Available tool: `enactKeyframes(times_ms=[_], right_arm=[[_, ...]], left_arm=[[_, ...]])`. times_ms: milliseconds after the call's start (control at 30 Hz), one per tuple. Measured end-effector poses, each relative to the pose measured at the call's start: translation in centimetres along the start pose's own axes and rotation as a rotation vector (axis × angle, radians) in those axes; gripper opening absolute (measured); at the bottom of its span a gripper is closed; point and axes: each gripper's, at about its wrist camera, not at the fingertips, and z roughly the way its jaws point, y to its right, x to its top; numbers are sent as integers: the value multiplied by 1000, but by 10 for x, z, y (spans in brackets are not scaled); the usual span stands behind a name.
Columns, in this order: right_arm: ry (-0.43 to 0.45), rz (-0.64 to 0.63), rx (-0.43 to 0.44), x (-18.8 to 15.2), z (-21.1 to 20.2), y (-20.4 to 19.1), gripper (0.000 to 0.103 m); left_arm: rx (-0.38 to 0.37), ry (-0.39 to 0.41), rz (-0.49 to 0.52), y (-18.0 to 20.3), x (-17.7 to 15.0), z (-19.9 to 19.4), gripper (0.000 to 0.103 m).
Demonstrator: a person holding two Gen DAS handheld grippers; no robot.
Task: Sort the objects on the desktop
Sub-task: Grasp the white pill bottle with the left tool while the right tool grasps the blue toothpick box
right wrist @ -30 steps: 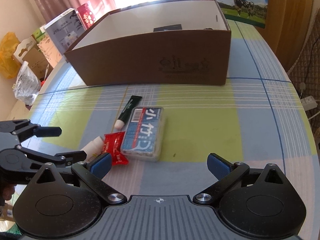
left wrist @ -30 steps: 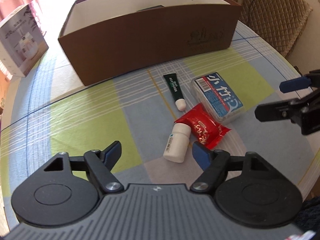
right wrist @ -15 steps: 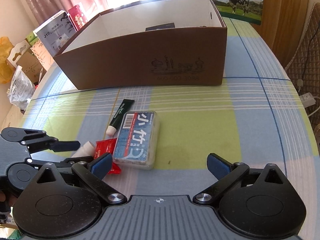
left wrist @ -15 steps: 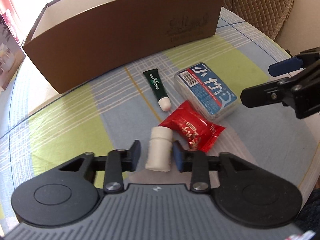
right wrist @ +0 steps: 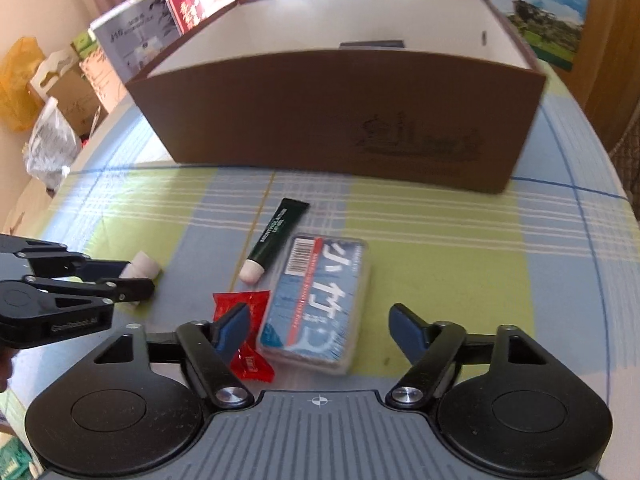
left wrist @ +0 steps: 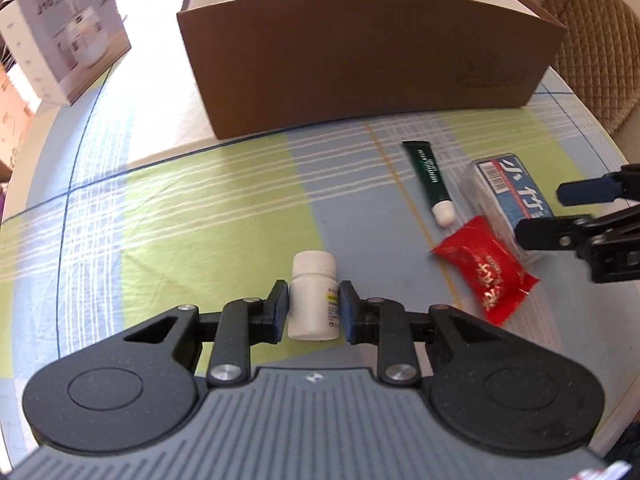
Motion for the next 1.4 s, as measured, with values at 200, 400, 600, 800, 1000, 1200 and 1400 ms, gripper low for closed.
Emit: enactKeyframes(times_ms=[200,400,600,800,1000,1200,1400], right_arm=[[-12,-49,-31,5,16,-1,56],[-9,-52,-72,6,12,22,56],[-22,-25,-85,3,12,37,56],[-14,-46,-100,5,14,39,62],[-10,-60,-108,8,20,39,67],[-6,-110,-104,2,16,37,55],[3,-40,-73,-7,0,47,55]], left_arm=[[2,-12,-13,-4,-2,-1,23],[-7,-19,-24,-5,-1,3,23],[-6,-24,-21,-4,3,6,23],[-4,-33,-23,-5,6,8,23],[0,-28,-22,-5,5,9,23],[-6,-28,-31,-2,-4,2,22],[-21,-12,-57,-6,-10,-8,22]])
